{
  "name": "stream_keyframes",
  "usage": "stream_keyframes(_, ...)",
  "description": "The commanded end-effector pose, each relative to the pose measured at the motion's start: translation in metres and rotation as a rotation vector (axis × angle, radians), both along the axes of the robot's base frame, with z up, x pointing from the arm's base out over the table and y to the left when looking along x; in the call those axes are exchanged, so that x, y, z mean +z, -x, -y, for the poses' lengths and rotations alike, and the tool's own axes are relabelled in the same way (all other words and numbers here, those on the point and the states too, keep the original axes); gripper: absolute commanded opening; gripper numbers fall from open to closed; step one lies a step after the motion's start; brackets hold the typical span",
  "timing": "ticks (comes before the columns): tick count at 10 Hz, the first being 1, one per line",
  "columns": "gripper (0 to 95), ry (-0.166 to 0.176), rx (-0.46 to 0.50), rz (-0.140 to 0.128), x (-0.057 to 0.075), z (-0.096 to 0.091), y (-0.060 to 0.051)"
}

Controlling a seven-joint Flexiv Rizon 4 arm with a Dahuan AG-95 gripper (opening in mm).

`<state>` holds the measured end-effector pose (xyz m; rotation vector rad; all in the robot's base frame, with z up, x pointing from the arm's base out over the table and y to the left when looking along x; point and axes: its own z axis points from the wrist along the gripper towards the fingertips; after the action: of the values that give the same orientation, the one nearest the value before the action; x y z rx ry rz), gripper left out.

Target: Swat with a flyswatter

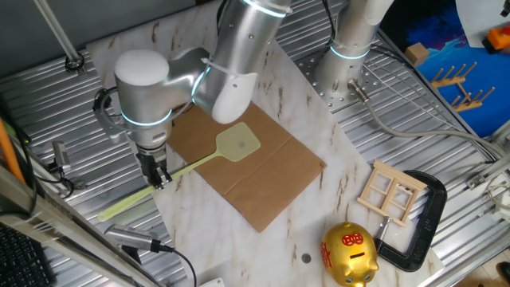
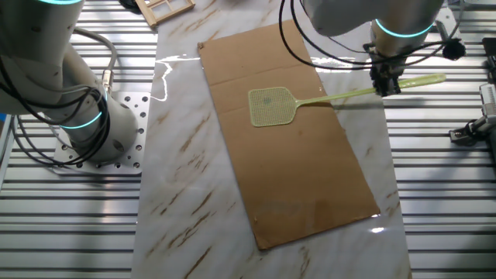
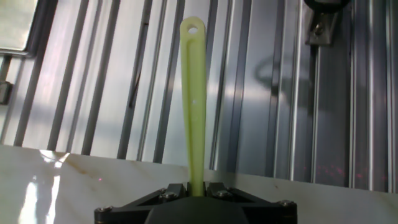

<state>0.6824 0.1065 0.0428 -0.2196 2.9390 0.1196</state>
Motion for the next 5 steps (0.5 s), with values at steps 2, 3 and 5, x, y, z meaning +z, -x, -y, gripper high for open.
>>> stream_keyframes(2,0.0,0.032,-0.066,-0.171,0.0146,-0.0069,0.0063)
stream_keyframes(3,0.0,0.035,-0.072,-0.194,0.0189,-0.0075,0.0065)
stream_keyframes(5,0.0,0.033,-0.076,-0.204,0.0204,-0.0065,0.0070)
